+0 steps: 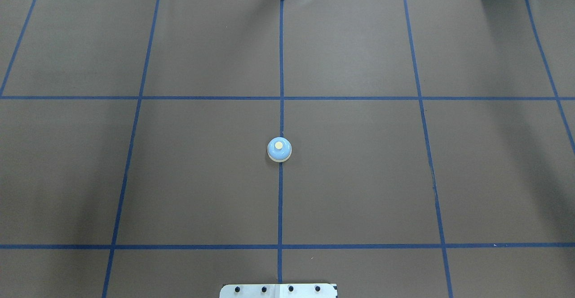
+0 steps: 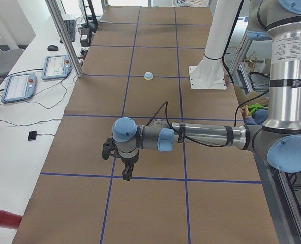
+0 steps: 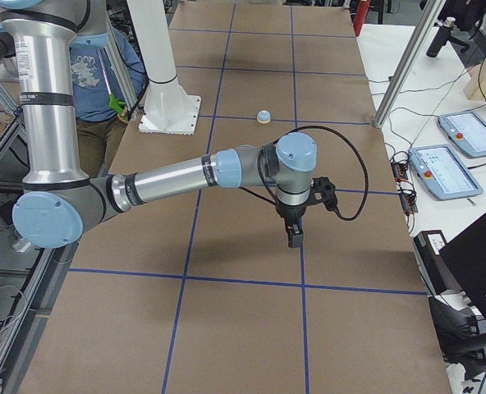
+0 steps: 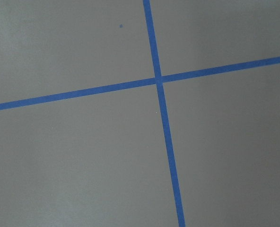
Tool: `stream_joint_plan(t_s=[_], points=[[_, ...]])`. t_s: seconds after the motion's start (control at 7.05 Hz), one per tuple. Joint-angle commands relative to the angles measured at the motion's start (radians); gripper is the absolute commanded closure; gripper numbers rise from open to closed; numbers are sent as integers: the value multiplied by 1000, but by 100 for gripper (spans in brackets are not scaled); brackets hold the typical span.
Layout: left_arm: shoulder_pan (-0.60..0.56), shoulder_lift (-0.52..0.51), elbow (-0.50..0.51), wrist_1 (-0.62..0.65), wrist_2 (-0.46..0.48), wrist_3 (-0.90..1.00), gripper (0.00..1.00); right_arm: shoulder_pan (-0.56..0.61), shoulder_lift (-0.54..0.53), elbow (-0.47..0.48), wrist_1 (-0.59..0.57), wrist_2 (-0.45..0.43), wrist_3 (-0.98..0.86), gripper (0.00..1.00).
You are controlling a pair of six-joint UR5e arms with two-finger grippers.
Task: Place and press bell with both arms
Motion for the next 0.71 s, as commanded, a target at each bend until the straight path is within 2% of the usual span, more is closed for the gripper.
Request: stream_joint_plan(t_s=[0.0, 0.57], points=[[-11, 75, -76, -1, -37, 1, 0, -14, 55, -28, -30, -19, 7, 0], [-11, 60, -76, -8, -32, 4, 0, -12, 65, -34, -44, -16, 18, 0]])
